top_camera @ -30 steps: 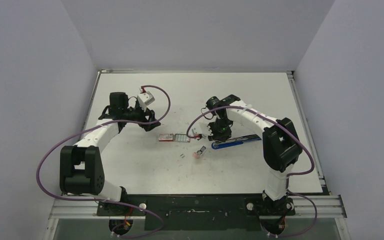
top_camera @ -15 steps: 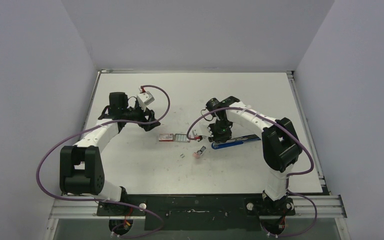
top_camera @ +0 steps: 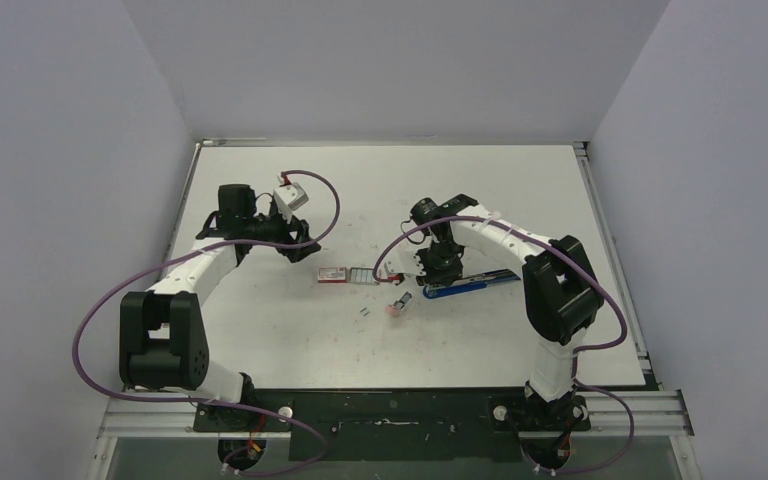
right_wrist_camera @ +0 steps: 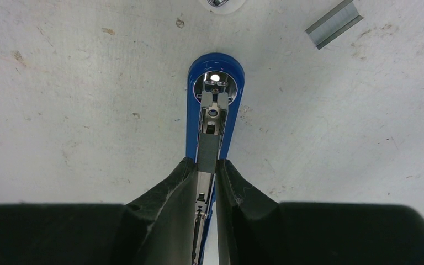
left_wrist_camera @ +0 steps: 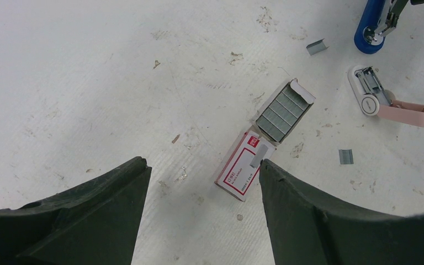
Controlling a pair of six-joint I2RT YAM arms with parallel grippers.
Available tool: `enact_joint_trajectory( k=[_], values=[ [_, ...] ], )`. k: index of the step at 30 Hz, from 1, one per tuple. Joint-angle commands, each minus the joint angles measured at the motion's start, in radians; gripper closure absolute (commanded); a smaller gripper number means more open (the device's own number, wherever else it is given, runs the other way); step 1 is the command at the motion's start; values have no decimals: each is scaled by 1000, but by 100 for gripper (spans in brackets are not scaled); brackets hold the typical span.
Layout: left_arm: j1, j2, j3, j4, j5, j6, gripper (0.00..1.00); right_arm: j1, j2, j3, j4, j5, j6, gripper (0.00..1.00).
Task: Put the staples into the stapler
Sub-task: Install the staple into the stapler.
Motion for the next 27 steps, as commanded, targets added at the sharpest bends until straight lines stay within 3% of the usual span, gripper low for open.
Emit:
enact_joint_trajectory(
  k=[1,27],
  values=[
    [11,-4,16,40,33,-8,29,7,-2,-7,4,19,-1,83],
    [15,-4,14,41,34,-8,29,9,23,-10,3,11,10,83]
  ],
)
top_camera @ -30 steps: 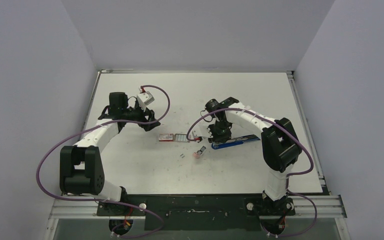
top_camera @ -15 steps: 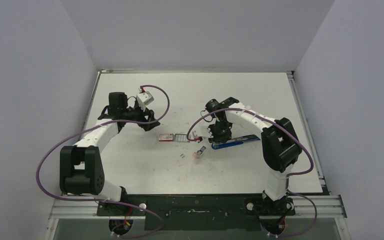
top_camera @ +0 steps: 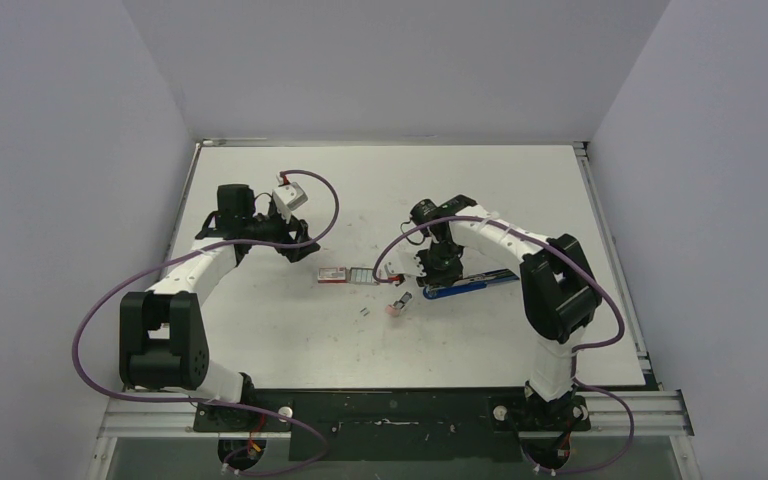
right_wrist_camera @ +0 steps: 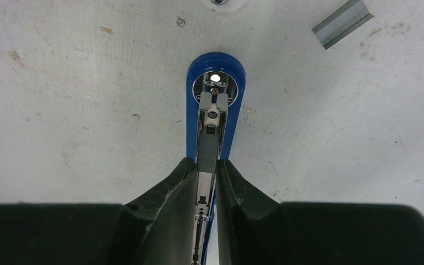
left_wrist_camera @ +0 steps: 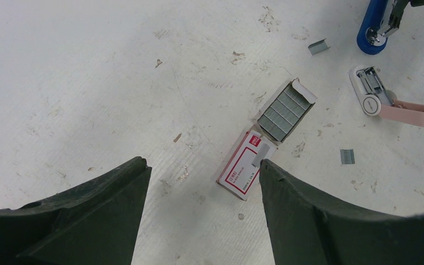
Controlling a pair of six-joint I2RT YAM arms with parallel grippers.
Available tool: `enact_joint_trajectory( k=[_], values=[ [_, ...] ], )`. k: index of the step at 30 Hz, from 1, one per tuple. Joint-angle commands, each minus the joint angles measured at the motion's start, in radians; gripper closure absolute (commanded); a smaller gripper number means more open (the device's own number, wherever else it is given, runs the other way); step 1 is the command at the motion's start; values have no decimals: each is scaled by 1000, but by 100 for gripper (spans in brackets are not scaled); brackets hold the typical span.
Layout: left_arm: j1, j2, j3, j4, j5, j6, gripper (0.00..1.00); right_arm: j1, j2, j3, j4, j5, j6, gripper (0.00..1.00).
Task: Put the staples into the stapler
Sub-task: Install the staple into the stapler.
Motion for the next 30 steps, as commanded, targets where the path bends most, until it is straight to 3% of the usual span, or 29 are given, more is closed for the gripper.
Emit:
enact_joint_trajectory(
  k=[1,19,30],
  values=[
    [11,-4,15,41,34,-9,29,8,20,-7,3,5,10,83],
    [12,-10,10,40,34,-12,29,15,23,-10,15,-7,22,83],
    [12,-10,11,40,34,-10,29,20,22,-22,34,-17,43,75]
  ],
)
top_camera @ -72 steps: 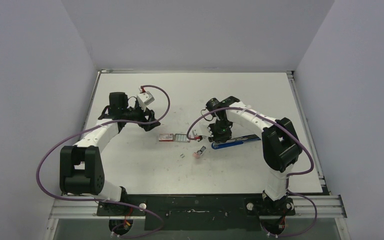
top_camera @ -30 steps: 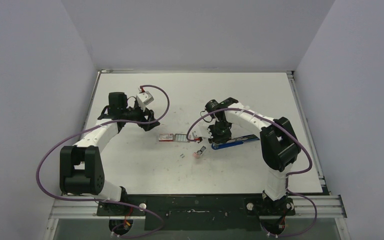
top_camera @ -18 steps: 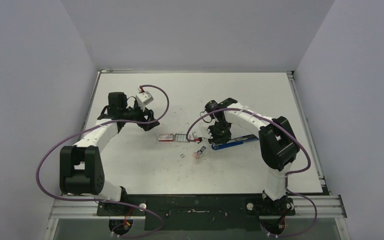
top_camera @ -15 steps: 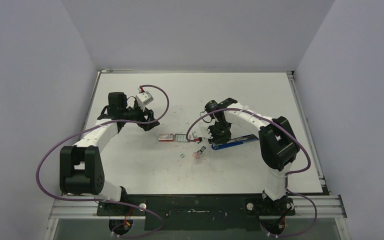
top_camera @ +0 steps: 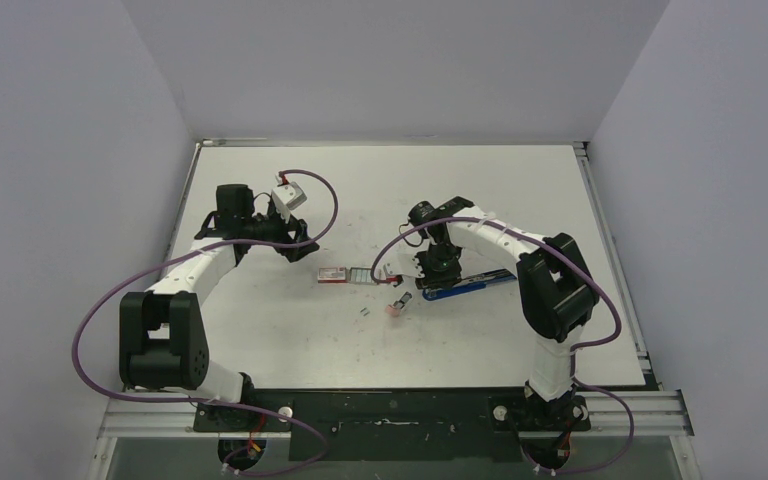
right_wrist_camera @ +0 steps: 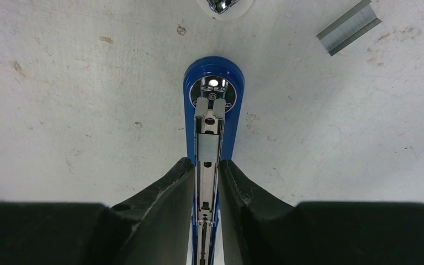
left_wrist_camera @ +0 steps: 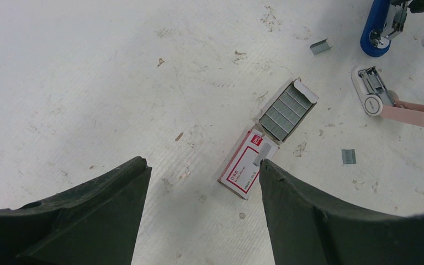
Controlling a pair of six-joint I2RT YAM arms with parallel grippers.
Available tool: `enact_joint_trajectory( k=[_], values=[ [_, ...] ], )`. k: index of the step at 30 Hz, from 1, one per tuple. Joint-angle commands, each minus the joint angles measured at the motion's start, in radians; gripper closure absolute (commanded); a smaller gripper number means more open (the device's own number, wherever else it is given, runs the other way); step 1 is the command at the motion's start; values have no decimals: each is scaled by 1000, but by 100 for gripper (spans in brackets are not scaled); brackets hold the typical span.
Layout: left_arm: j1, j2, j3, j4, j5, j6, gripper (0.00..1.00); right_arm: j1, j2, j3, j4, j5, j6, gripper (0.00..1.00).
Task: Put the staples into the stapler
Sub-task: Install the staple into the stapler, then adjust the staple in the stapler.
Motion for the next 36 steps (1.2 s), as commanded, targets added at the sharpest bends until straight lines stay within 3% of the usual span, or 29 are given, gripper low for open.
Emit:
enact_joint_trajectory(
  k=[1,6,16,25,30,36],
  values=[
    [7,-10,12,41,34,-9,29,12,-1,-18,25,-18,17,74],
    [6,-10,13,38,34,-10,29,11,-10,-20,29,-7,26,63],
    [8,-15,24,31,22,-1,29,-52,-59,35,22,-66,55,52],
    [8,-23,26,44,9,-29,28,-156,-76,126,36,-283,185,52],
    [7,-39,16,48,9,-31,28,-197,-91,64,96,-253,214,58],
    [8,-41,7,51,13,-33,28,-203,-132,-38,163,-197,208,59]
  ],
)
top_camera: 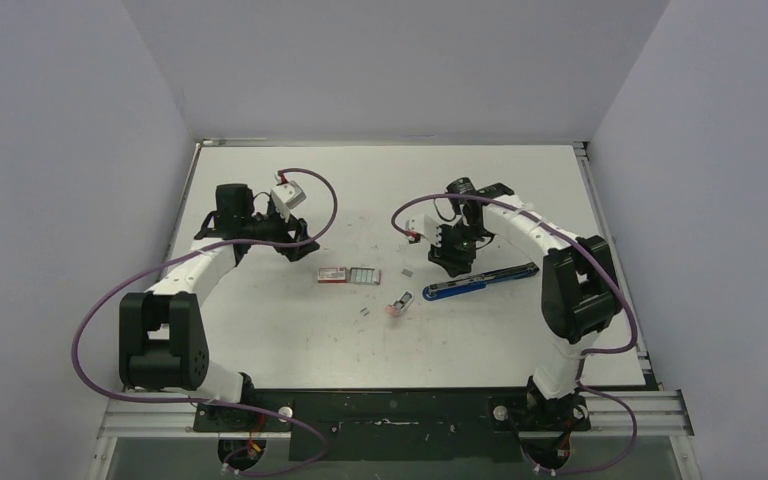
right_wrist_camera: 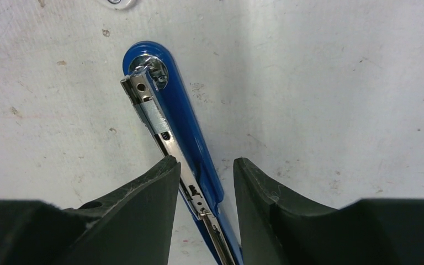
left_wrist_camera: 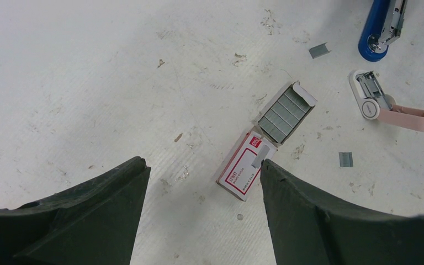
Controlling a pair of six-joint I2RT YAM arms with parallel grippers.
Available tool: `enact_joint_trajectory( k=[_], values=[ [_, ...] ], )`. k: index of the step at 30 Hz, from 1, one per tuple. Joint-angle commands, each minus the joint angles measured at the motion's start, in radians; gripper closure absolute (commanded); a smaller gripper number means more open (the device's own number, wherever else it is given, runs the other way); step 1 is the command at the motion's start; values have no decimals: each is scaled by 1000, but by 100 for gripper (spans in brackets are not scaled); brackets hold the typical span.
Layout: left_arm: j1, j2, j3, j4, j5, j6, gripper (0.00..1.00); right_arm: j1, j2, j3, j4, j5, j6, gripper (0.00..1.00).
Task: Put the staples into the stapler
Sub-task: Adjust the staple in the stapler.
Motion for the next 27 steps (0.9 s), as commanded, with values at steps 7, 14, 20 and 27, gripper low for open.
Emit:
enact_joint_trajectory(
  k=[7,14,20,27],
  values=[
    [8,-38,7,44,12,-9,28,-3,-82,-110,94,23,9,59],
    [10,-39,3,43,10,-6,28,-4,-70,-123,110,23,9,59],
    [9,-33,7,41,11,-6,28,-3,-62,-130,122,28,8,59],
    [10,-33,2,43,12,-4,28,0,-63,-154,145,38,13,59]
  ],
)
